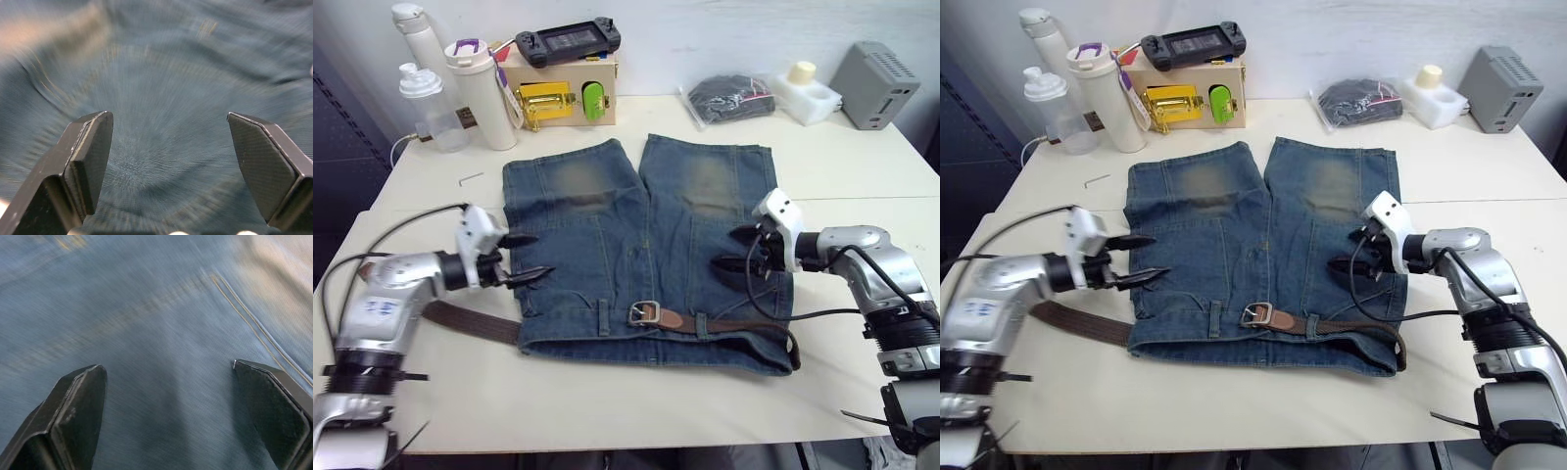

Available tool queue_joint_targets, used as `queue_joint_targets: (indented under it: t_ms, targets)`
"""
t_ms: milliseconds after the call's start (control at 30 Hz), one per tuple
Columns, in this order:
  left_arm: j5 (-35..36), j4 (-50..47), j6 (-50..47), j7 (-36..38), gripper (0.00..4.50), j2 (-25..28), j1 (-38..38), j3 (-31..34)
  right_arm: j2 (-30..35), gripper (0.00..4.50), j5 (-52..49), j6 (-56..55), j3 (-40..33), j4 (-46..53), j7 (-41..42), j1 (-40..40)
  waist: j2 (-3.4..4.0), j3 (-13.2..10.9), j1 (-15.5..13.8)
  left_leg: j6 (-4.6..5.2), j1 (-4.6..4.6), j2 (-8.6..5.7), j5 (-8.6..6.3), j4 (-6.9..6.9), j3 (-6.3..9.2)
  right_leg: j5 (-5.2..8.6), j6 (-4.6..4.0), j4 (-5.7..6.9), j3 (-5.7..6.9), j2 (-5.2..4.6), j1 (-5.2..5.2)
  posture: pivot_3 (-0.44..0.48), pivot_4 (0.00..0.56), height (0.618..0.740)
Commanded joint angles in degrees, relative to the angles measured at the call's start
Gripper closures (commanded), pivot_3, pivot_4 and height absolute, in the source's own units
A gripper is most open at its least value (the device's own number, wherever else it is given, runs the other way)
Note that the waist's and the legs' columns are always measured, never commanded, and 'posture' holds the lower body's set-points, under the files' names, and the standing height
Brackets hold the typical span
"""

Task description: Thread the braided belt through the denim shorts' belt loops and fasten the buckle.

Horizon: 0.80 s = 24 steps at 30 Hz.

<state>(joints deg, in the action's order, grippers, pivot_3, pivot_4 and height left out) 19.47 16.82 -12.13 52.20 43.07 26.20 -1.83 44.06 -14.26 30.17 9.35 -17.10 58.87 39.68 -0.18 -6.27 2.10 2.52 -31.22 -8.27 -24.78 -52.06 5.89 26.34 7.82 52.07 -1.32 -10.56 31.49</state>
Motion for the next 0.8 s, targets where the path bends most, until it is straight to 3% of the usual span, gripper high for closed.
queue_joint_targets:
  t_ms: [33, 100, 167, 233, 333, 367, 500, 800]
  targets:
    - [-8.79, 8.51, 7.2, -1.17, 0.59, -0.68, 3.19, -3.32, -0.44, 1.88, 3.26, 1.71, 1.89, -1.79, -0.36, 0.57, -0.1, 0.08, 0.08, -0.01, 0.01, 0.01, 0.0, -0.01, 0.01, 0.0, 0.0, 0.01, 0.07, -0.01, 0.0, 0.0, 0.15, 0.645]
    - [-10.47, 11.55, 8.96, 0.06, 1.09, -1.38, 4.13, -4.4, -0.88, 2.73, 4.5, 2.41, 2.65, -2.26, -0.68, 0.67, -0.09, 0.29, 0.07, -0.01, 0.1, 0.02, 0.0, -0.03, 0.0, 0.0, 0.0, 0.02, 0.13, -0.05, -0.09, 0.0, 0.15, 0.645]
    - [-11.91, 13.13, 10.47, 1.4, 2.06, -1.53, 4.27, -5.29, -1.26, 3.78, 5.33, 2.85, 3.25, -2.23, -0.74, 0.67, -0.14, 0.73, 0.06, -0.01, 0.13, 0.02, 0.0, -0.06, 0.01, 0.0, 0.0, 0.02, 0.13, -0.05, -0.11, 0.0, 0.15, 0.645]
    - [-12.95, 13.6, 11.62, 2.61, 2.84, -1.38, 4.02, -6.18, -2.04, 4.5, 6.36, 3.16, 3.8, -2.19, -1.69, 0.67, -0.28, 1.12, 0.06, -0.01, 0.17, 0.02, 0.0, -0.06, 0.02, 0.0, 0.0, 0.02, 0.13, -0.04, -0.14, 0.0, 0.15, 0.645]
    - [-14.84, 15.2, 13.58, 1.25, 4.18, -1.72, 4.84, -6.56, -3.81, 4.5, 7.84, 2.96, 3.28, -3.84, -4.29, 1.45, -0.33, 1.56, 0.06, -0.02, 0.24, 0.02, 0.0, -0.06, 0.05, 0.0, 0.0, 0.02, 0.12, -0.03, -0.2, 0.0, 0.15, 0.645]
    - [-15.57, 15.73, 14.28, 0.62, 4.42, -1.92, 5.18, -6.66, -4.38, 4.5, 8.46, 2.42, 3.01, -4.5, -5.49, 1.77, -0.35, 1.6, 0.05, -0.02, 0.3, 0.02, 0.0, -0.06, 0.05, 0.0, 0.0, 0.01, 0.12, -0.03, -0.27, 0.0, 0.15, 0.645]
    - [-18.12, 18.63, 16.58, -2.06, 4.42, -3.71, 7.54, -7.04, -6.39, 4.5, 10.79, 0.38, 1.93, -8.16, -10.29, 4.0, -0.34, 1.6, -0.29, -0.02, 0.95, 0.02, -0.01, 0.0, 0.05, 0.01, -0.01, -0.08, 0.11, -0.02, -0.95, 0.0, 0.15, 0.645]
    - [-26.33, 33.65, 24.88, -12.39, 4.42, -9.78, 19.12, -9.82, -9.1, 4.5, 17.12, -7.46, 2.01, -21.53, -19.27, 9.7, -0.35, 1.61, -1.34, 0.0, 0.93, -0.41, 0.0, -0.2, 0.24, 0.01, -0.02, 0.26, -0.44, 0.0, -0.92, 0.0, 0.15, 0.645]
